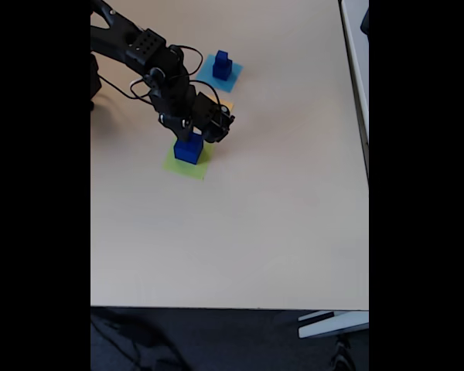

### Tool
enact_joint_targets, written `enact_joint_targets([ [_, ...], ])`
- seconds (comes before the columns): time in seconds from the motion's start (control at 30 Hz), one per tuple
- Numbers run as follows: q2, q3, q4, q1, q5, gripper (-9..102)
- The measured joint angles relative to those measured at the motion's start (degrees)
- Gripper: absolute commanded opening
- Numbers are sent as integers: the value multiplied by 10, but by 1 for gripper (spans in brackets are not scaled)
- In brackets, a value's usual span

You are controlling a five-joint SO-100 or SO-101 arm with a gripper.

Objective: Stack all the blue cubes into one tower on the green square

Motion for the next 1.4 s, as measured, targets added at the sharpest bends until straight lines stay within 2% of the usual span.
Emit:
enact_joint_targets([
  [0.27, 0, 0, -4, 0, 0, 6],
  [0.6, 0, -11, -4, -5, 0, 13],
  [0.8, 0, -106, 57, -21, 0, 21],
  [0.93, 9, -136, 67, -34, 0, 24],
  [1.07, 32, -159, 69, -73, 29, 24],
  [1.23, 36, -163, 69, -161, 127, 26],
  [1.4, -18, -233, 69, -250, 191, 28],
])
